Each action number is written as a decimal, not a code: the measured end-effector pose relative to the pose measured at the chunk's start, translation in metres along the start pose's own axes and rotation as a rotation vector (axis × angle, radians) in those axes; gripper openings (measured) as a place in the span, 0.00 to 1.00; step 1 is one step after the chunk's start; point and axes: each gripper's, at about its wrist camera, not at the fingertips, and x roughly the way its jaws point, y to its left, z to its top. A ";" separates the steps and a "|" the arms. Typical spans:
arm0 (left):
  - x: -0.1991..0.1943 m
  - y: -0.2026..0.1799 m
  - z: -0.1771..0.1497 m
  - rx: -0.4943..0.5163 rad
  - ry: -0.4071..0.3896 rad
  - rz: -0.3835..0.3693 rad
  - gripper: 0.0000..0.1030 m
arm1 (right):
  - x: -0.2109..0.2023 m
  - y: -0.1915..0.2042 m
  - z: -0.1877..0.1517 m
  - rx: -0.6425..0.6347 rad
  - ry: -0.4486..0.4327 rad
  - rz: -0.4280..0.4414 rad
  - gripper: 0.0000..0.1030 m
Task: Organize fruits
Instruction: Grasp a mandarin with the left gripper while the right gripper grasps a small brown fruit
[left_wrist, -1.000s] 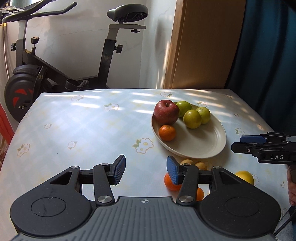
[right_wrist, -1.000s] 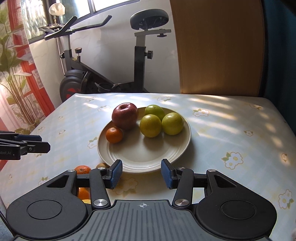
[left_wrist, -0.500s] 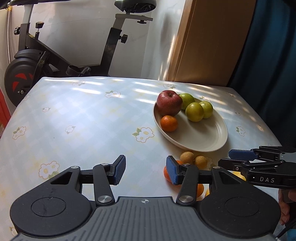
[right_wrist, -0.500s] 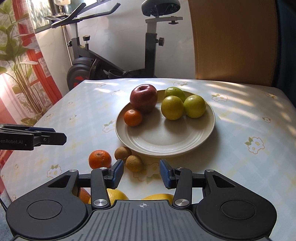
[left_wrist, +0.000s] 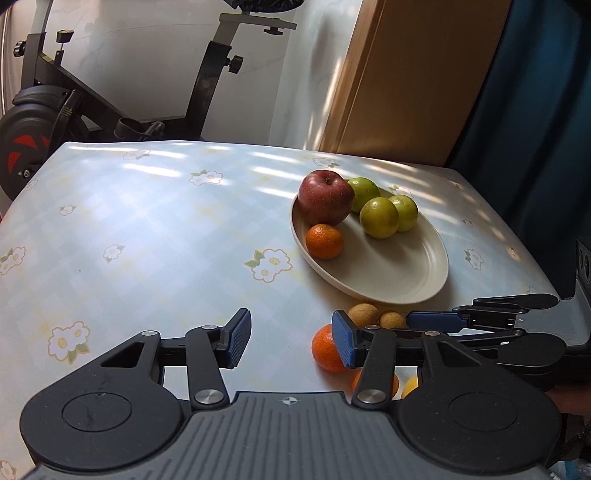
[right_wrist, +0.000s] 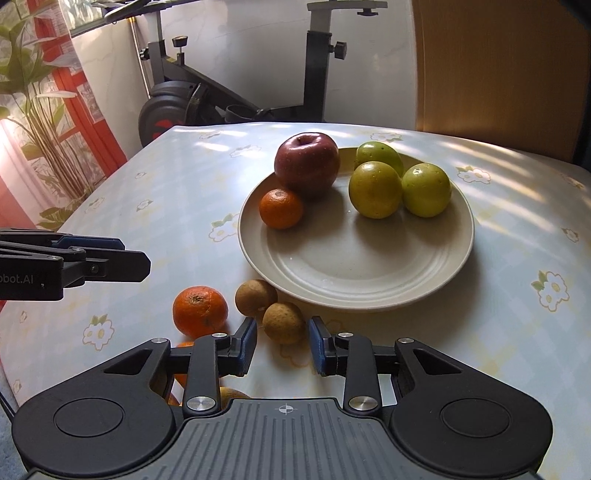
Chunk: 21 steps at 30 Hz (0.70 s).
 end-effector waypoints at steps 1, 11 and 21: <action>0.001 0.000 0.000 -0.001 0.004 -0.003 0.49 | 0.001 0.000 0.000 0.002 0.000 0.005 0.28; 0.012 0.001 -0.005 -0.037 0.046 -0.040 0.49 | 0.003 -0.005 -0.002 -0.006 0.008 0.022 0.23; 0.032 -0.013 -0.003 -0.002 0.101 -0.077 0.49 | -0.022 -0.015 -0.019 0.020 -0.054 0.012 0.23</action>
